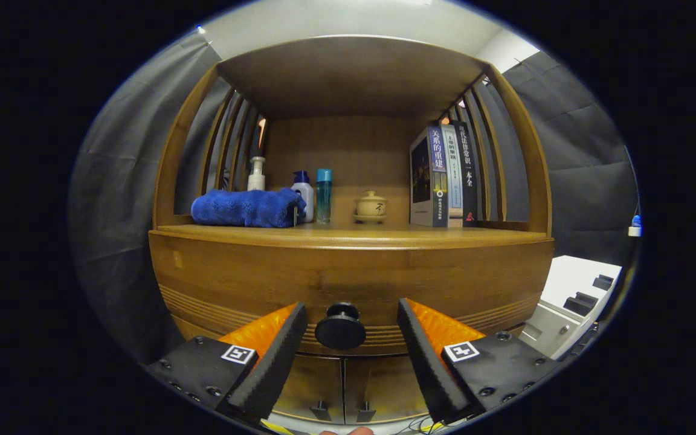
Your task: Pull open the drawer, take out the items inside it, and place them on the countertop above the cabinet.
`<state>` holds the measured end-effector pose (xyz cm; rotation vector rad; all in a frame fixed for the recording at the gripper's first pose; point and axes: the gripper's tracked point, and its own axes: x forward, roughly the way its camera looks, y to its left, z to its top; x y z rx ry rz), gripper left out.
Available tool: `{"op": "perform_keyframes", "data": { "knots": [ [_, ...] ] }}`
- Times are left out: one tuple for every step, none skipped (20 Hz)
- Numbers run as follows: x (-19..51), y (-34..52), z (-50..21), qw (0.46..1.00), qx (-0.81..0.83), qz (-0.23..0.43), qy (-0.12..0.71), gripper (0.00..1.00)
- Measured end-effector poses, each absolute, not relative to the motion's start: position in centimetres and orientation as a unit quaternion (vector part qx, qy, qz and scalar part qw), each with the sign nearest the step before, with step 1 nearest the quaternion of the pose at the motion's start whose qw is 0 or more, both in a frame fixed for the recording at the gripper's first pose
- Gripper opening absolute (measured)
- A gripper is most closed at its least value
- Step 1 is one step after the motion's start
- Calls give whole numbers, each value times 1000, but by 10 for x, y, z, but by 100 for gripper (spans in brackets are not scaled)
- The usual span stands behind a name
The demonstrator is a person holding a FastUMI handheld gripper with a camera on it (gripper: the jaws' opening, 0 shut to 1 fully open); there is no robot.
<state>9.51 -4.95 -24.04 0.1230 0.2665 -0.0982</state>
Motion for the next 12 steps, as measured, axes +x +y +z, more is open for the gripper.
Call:
{"op": "perform_keyframes", "data": {
  "knots": [
    [95,-48,-243,987,63,-47,137,98],
    [98,-48,-244,987,61,-48,137,98],
    [99,-48,-246,987,64,-46,139,93],
    [102,-47,-248,987,66,-50,140,89],
    [104,-47,-252,986,66,-51,144,81],
    [107,-45,-255,986,63,-50,148,75],
    [108,-43,-253,987,59,-48,144,69],
    [110,-41,-255,987,55,-46,142,64],
    [108,-44,-255,987,54,-47,141,53],
    [107,-43,-254,987,54,-48,141,53],
    [107,-42,-255,988,52,-47,141,49],
    [106,-42,-253,988,51,-46,141,44]
  ]
}}
